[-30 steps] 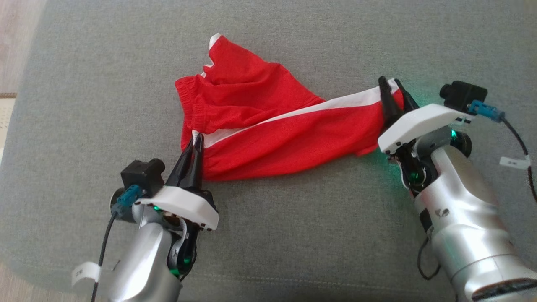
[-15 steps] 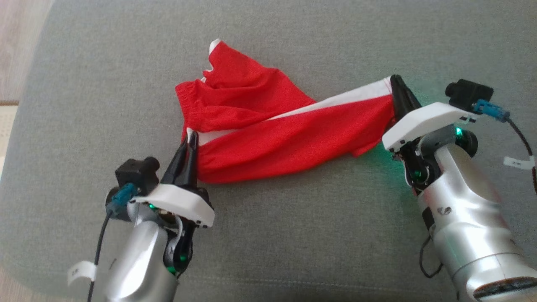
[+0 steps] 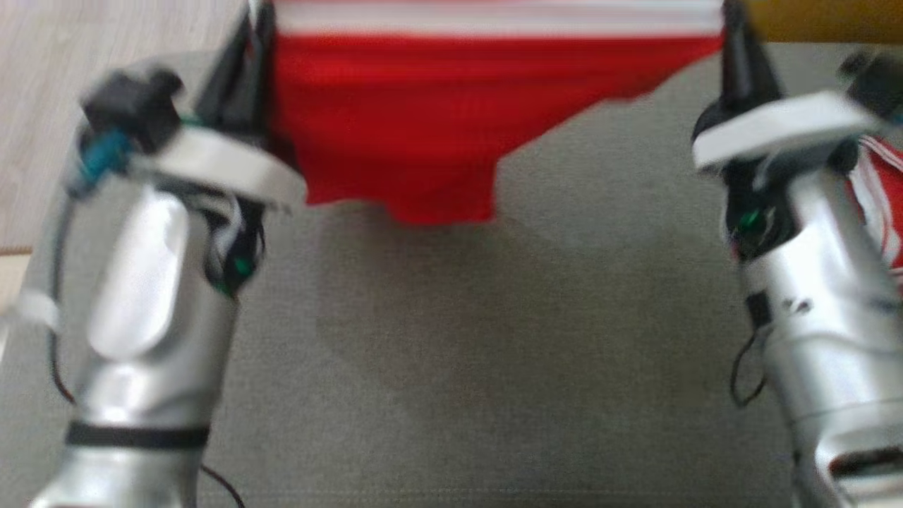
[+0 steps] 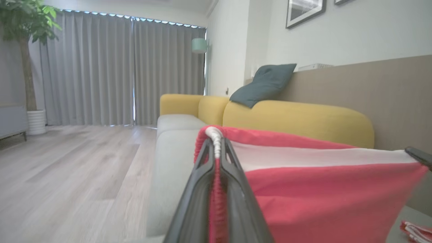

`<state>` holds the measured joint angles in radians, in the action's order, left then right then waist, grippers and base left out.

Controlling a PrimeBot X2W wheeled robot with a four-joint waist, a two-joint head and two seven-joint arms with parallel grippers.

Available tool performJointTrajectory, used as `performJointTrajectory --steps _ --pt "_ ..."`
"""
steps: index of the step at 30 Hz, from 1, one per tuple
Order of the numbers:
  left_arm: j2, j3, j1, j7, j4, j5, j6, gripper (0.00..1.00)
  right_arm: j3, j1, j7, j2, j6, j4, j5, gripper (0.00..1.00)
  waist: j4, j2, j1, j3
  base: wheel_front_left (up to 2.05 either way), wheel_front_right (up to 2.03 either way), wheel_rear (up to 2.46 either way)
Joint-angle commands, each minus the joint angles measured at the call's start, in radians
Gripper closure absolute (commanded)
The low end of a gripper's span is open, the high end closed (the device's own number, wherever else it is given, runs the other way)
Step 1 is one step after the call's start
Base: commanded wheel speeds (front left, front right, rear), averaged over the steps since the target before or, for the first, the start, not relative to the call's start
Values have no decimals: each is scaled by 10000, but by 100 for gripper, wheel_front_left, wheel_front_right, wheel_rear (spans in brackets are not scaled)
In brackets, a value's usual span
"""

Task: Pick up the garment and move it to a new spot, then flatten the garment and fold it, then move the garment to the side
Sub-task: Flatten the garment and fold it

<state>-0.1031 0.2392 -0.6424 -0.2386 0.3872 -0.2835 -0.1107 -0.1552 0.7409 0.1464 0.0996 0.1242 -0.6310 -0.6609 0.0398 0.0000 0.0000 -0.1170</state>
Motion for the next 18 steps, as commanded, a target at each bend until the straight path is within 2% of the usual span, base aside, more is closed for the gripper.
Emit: performJointTrajectory --steps 1,8,13,18 --pt "-382 -484 -1062 251 -263 -210 -39 100 4 855 -99 99 65 723 -39 100 -200 0 0 88 0 0 0" --pt "-573 -341 -3389 1205 -27 -688 -139 100 550 2523 -848 114 65 1435 571 100 -342 0 0 -929 0 0 0" --pt "-629 -110 -4879 1322 729 -695 -165 100 706 3877 -837 -159 65 917 1447 100 -418 0 0 -1956 0 0 0" --pt "-563 -165 -5929 936 1744 -765 -167 100 913 5020 -197 -347 65 126 2086 100 -525 0 0 -2642 0 0 0"
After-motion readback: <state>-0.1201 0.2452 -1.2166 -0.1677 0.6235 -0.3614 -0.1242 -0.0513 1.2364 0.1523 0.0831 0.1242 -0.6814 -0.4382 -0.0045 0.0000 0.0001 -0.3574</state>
